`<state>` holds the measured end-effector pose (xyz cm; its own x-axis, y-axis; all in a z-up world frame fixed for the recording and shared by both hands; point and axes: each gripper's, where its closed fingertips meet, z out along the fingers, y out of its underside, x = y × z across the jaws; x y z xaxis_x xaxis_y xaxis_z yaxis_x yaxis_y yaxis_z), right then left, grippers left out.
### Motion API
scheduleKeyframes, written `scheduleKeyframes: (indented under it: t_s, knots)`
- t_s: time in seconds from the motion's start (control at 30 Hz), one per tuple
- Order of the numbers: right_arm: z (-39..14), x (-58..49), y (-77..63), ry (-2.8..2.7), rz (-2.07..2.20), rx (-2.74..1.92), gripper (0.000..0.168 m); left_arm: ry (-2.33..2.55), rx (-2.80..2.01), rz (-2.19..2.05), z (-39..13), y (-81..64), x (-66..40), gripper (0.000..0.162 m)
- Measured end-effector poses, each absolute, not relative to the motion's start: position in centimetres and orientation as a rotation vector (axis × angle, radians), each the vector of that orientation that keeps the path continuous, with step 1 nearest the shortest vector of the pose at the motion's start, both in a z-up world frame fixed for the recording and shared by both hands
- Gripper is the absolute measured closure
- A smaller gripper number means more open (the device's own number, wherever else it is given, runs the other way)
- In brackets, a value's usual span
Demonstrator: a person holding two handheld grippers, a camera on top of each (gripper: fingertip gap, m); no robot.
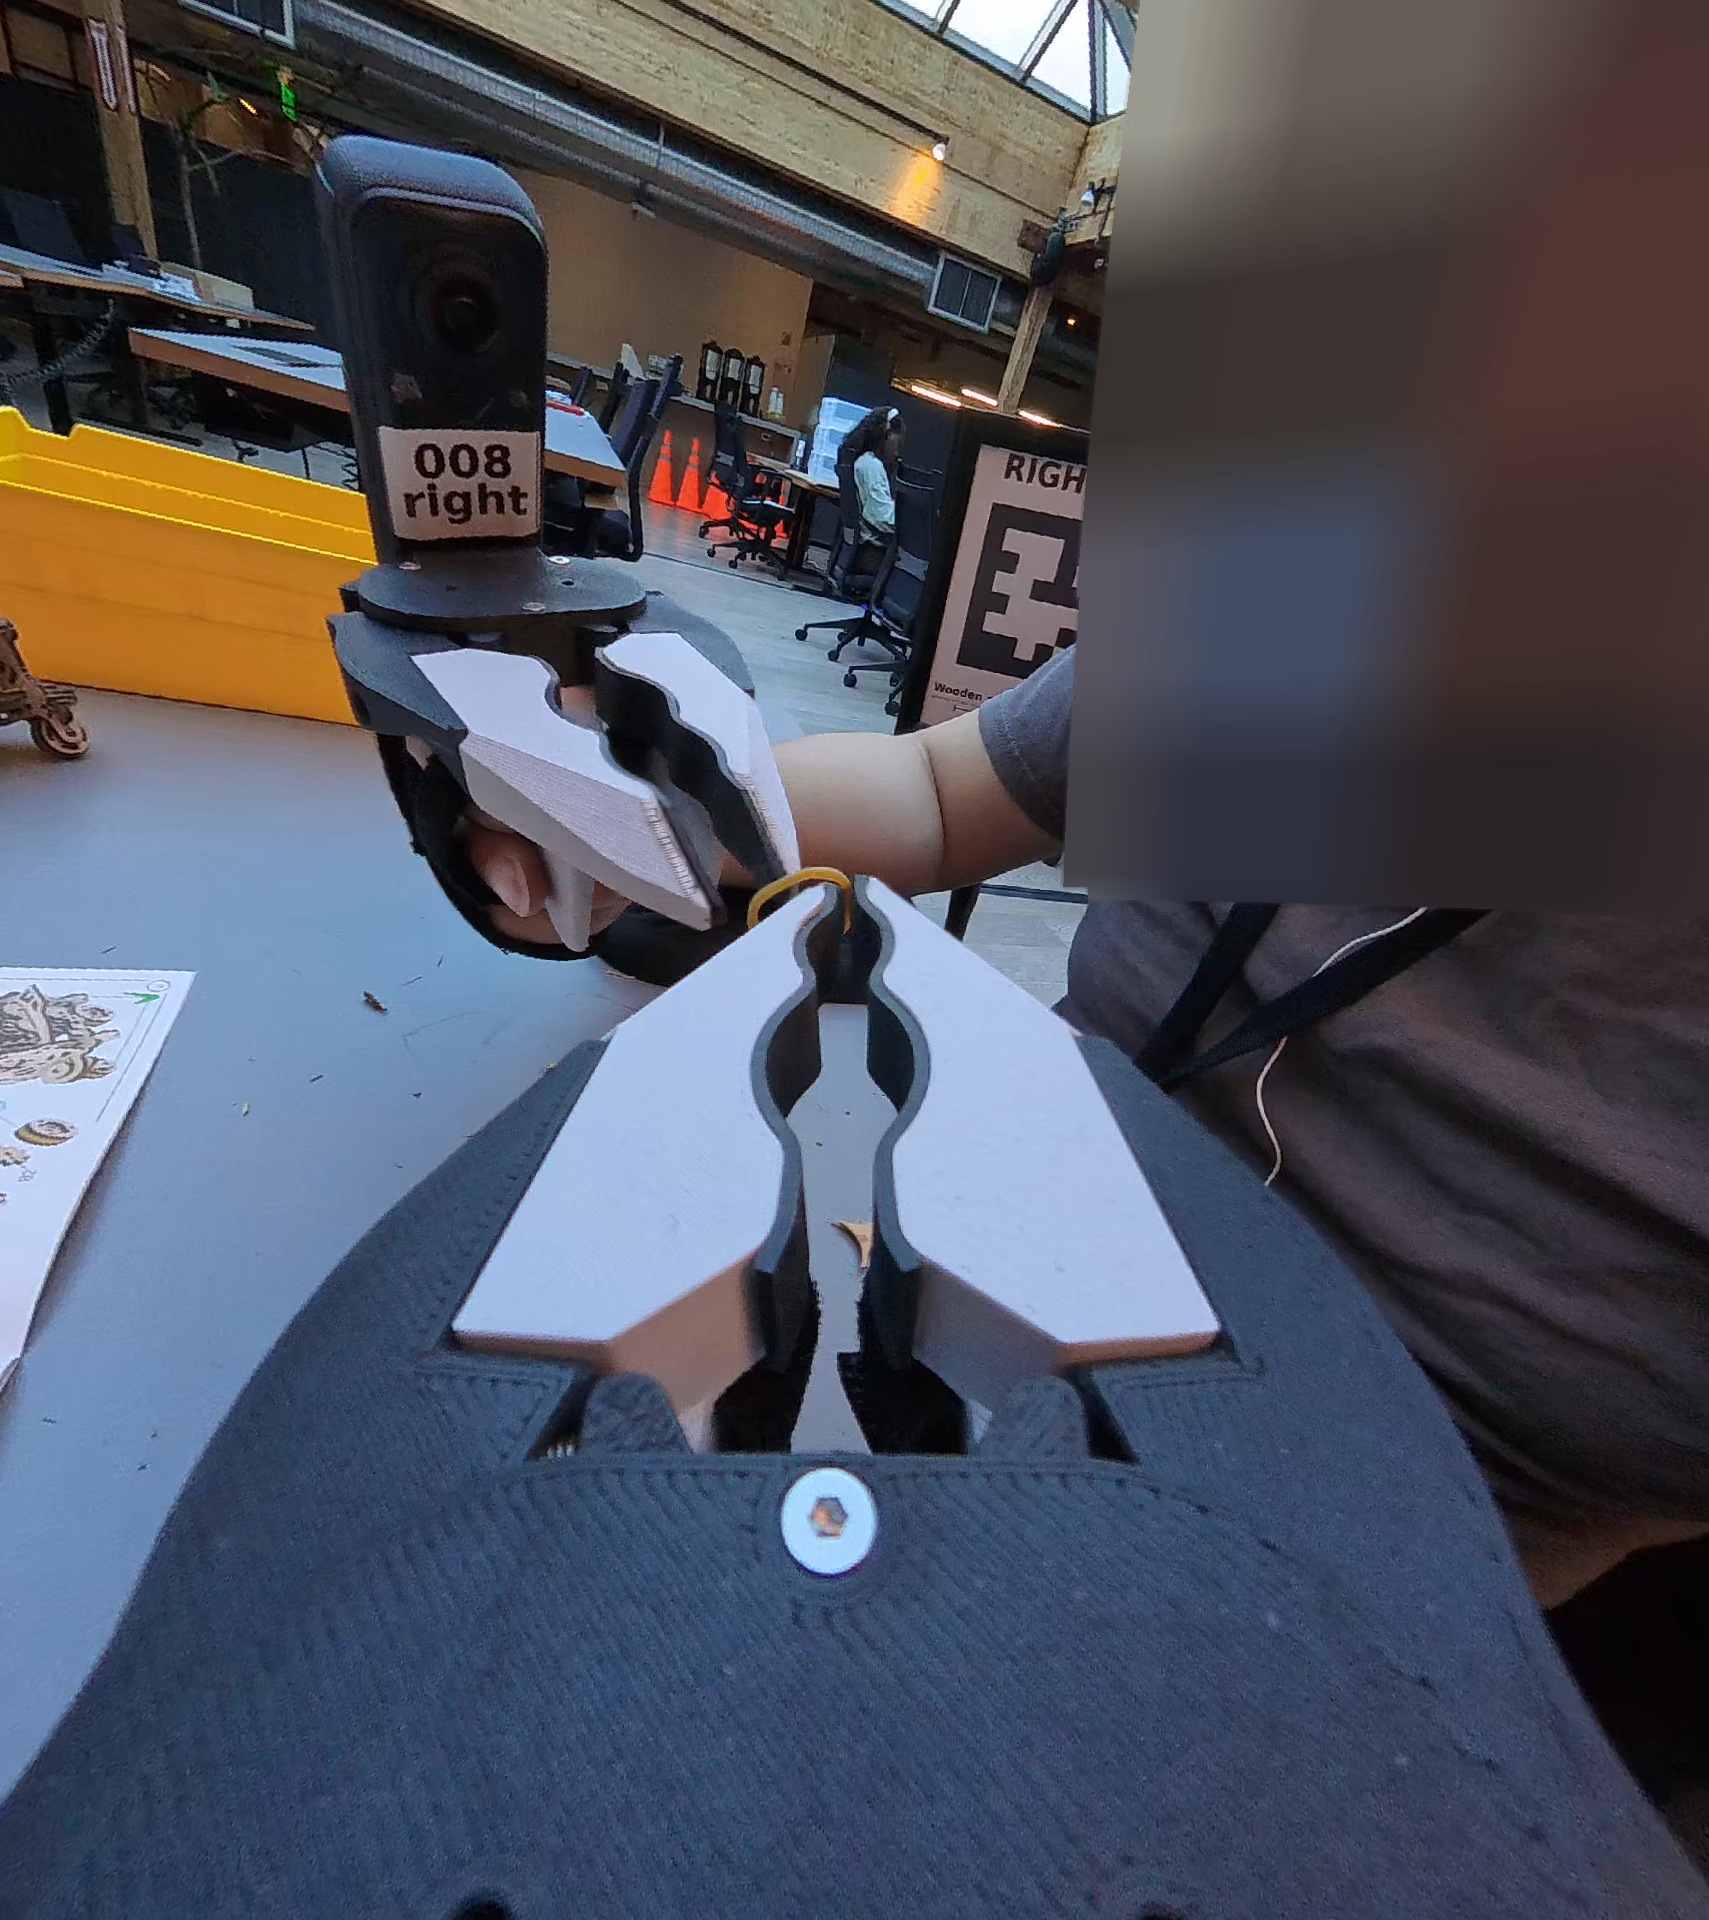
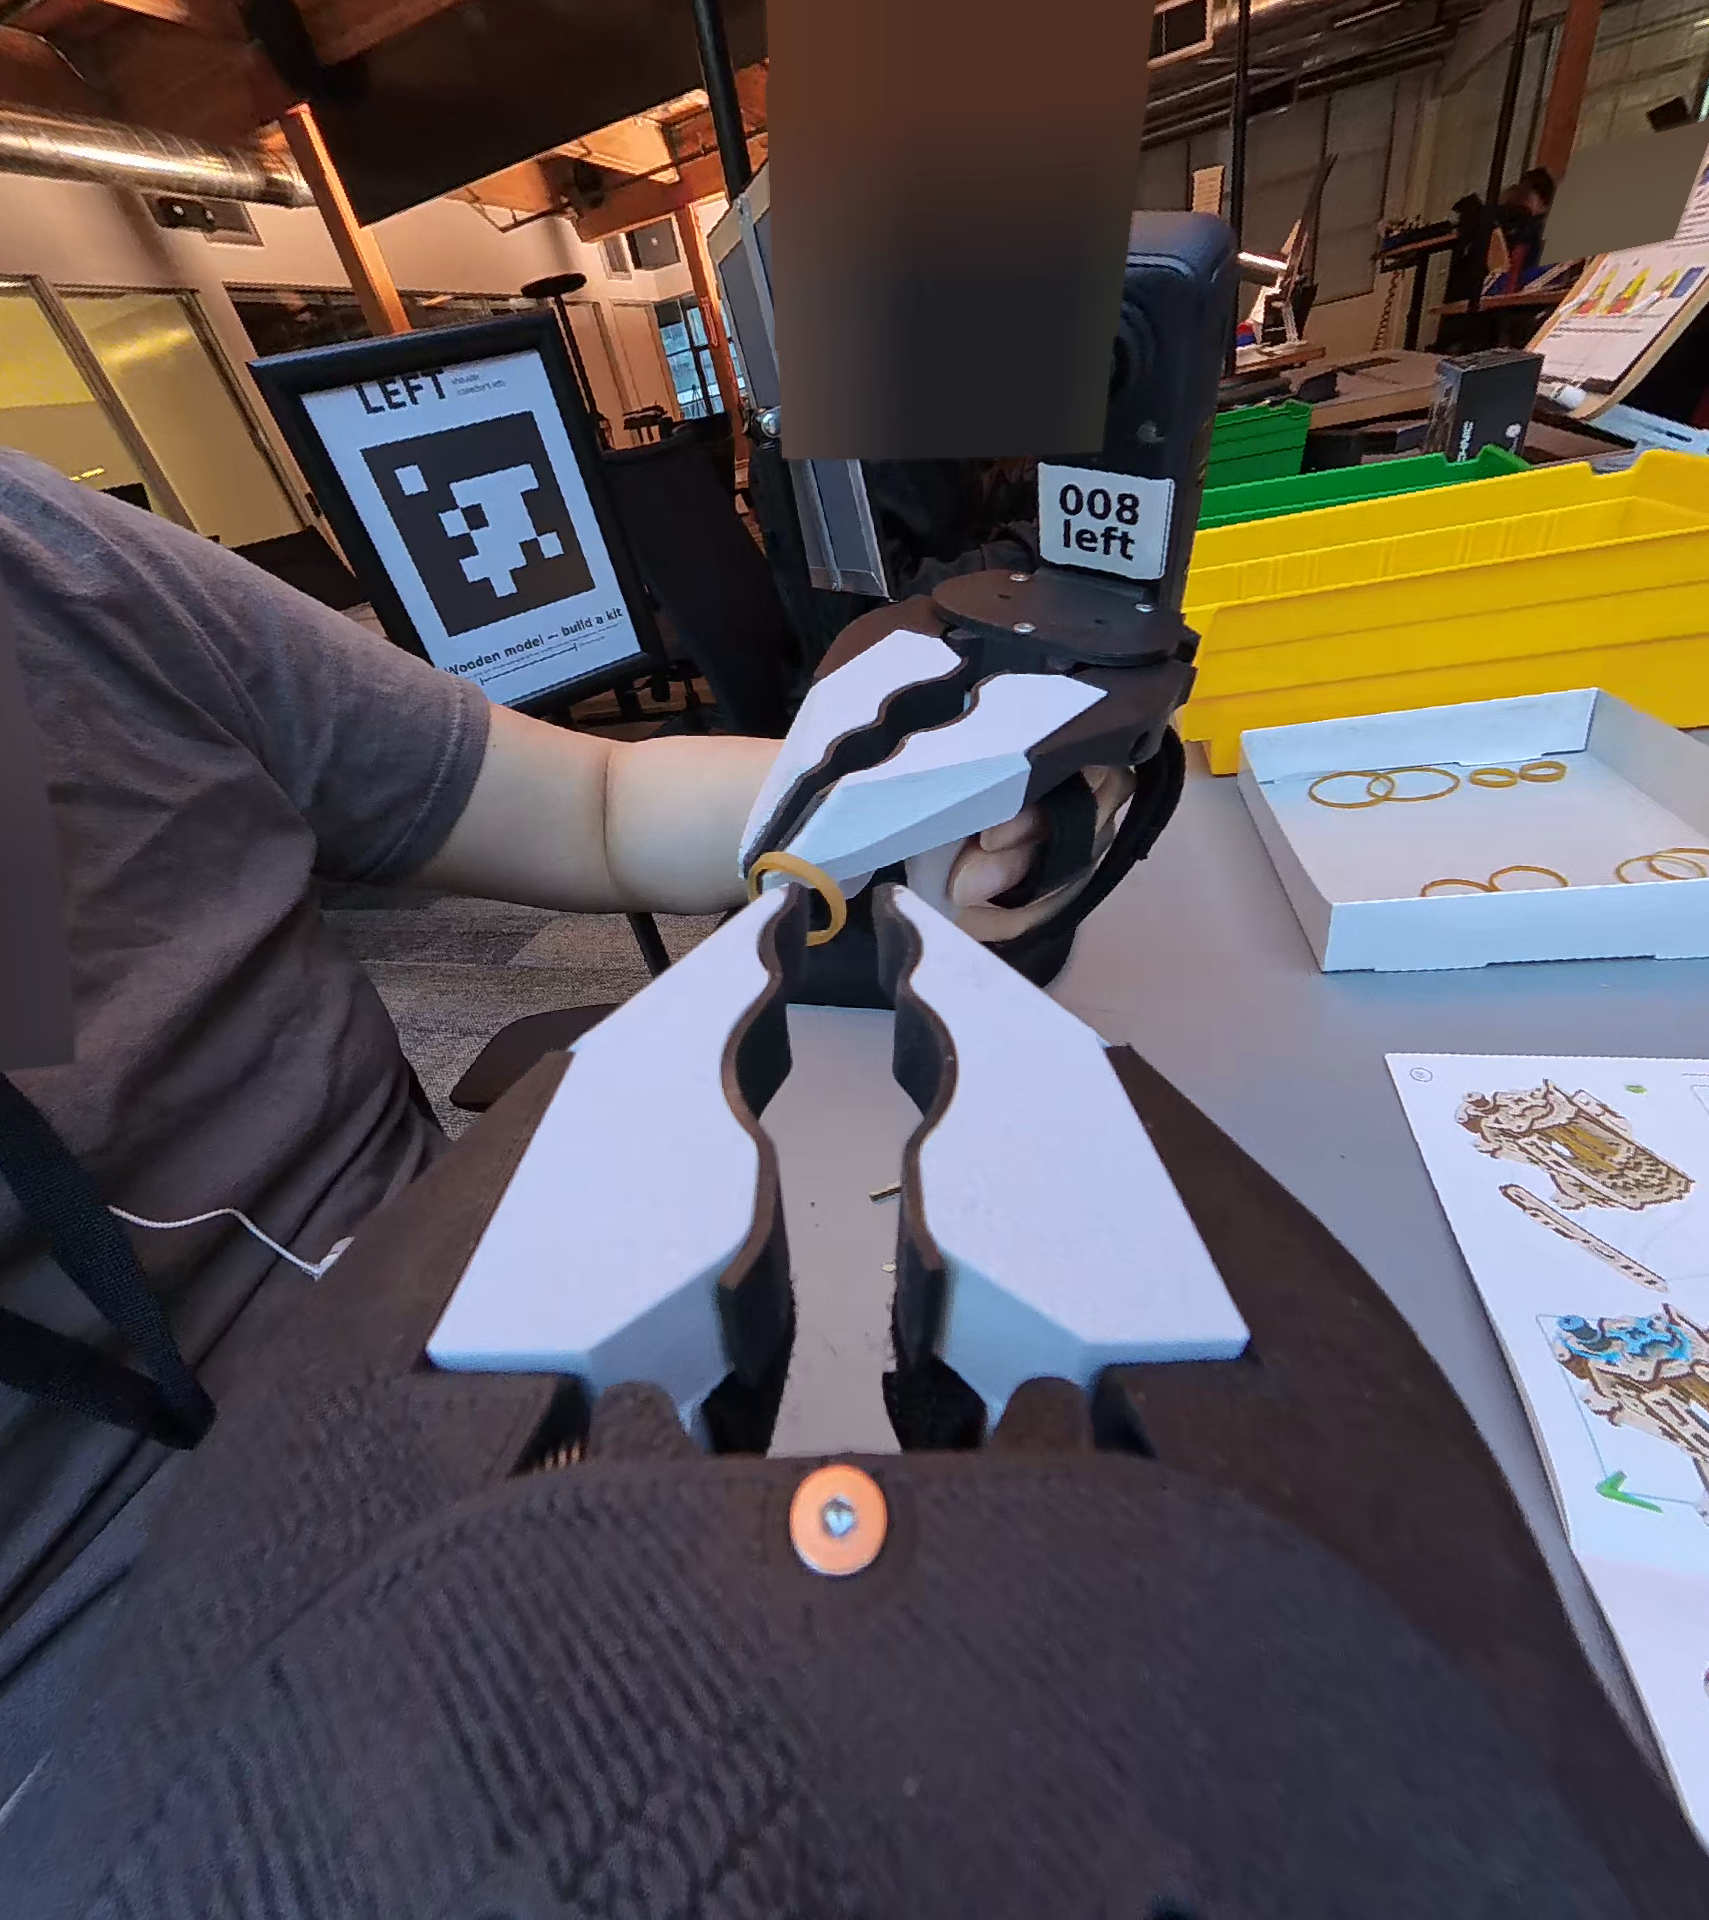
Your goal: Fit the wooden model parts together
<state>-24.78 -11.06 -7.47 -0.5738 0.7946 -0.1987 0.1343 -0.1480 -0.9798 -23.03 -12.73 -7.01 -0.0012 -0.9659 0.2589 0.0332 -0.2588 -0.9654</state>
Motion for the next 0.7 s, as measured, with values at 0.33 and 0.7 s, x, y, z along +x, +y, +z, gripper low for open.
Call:
scheduleKeyframes:
  t_s: [0.33, 0.7]
  knots:
    - [-7.4, -25.0, -10.5, -1.627, 1.705, -1.059, 0.168, 0.984, -1.394, -1.378, -6.9, -11.7, -23.1, 0.162]
    - [-8.8, -23.3, -1.8, -1.511, 1.305, -1.227, 0.168, 1.1, -2.012, -0.426, -19.0, -3.5, -25.6, 0.107]
